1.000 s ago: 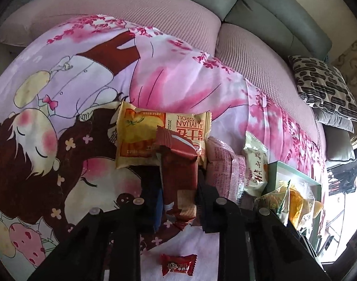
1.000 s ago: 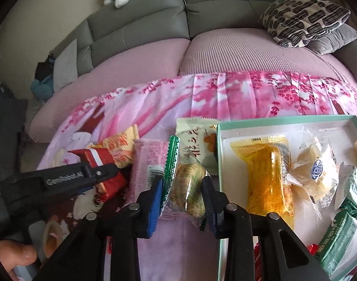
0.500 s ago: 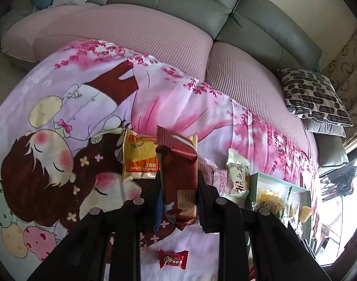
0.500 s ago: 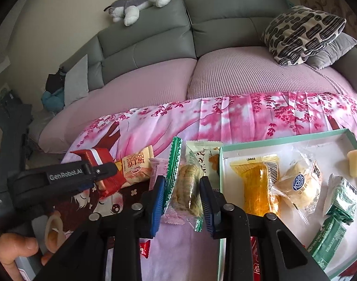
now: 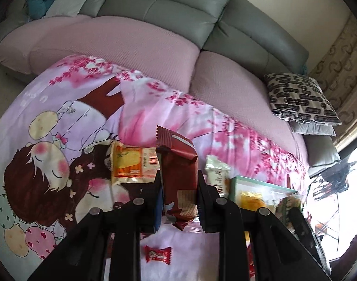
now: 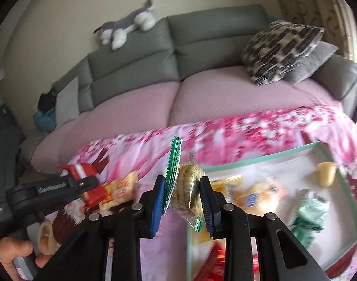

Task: Organize snacks
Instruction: 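Lift both packets and carry them over the tray, then open left tool to drop the wafer packet while right drops the cookie packet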

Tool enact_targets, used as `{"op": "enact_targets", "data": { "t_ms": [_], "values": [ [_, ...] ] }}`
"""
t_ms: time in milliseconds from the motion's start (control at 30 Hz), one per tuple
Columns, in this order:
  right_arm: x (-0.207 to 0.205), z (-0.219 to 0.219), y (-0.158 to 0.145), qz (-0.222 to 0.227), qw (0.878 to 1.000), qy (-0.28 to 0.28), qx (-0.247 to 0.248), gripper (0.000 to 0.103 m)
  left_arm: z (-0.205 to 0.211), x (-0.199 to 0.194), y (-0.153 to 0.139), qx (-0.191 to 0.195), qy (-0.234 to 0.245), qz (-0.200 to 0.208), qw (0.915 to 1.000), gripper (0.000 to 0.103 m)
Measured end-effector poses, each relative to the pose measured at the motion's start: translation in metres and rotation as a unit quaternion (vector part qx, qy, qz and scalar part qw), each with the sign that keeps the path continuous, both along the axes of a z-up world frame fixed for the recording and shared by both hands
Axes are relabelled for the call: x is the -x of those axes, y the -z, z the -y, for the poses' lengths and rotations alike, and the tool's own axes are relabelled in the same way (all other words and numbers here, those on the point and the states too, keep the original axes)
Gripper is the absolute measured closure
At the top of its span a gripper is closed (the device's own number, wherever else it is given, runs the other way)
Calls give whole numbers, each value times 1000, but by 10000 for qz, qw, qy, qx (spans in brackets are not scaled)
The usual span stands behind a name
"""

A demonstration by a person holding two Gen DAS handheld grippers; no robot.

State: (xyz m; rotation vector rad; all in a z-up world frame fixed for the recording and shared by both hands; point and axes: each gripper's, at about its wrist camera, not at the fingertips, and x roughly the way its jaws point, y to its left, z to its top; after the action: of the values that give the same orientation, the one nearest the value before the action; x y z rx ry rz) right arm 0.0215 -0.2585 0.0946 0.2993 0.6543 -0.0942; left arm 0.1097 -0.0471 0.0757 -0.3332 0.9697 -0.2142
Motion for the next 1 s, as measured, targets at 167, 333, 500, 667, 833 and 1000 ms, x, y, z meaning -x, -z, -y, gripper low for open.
{"op": "enact_targets", "data": {
  "t_ms": [167,333,500,667,833,1000],
  "values": [
    [21,37,-14,82,9967,707,387,71,27,10,-10,-87,349,170,9992,77],
    [45,79,-22,138,9900,1328,460,71,64,21,-12,-153,777,223,9966,77],
    [65,119,-21,66,9822,1850,313,71,105,37,-13,-166,1278,248,9913,77],
    [74,142,-9,-177,9776,2097,83,71,148,56,-8,-295,1797,226,9830,77],
    [74,158,12,-601,9705,2331,-158,71,184,72,5,-475,2259,103,9729,77],
    [71,161,25,-913,9666,2395,-96,71,202,82,19,-665,2484,-3,9664,77]
  ]
}}
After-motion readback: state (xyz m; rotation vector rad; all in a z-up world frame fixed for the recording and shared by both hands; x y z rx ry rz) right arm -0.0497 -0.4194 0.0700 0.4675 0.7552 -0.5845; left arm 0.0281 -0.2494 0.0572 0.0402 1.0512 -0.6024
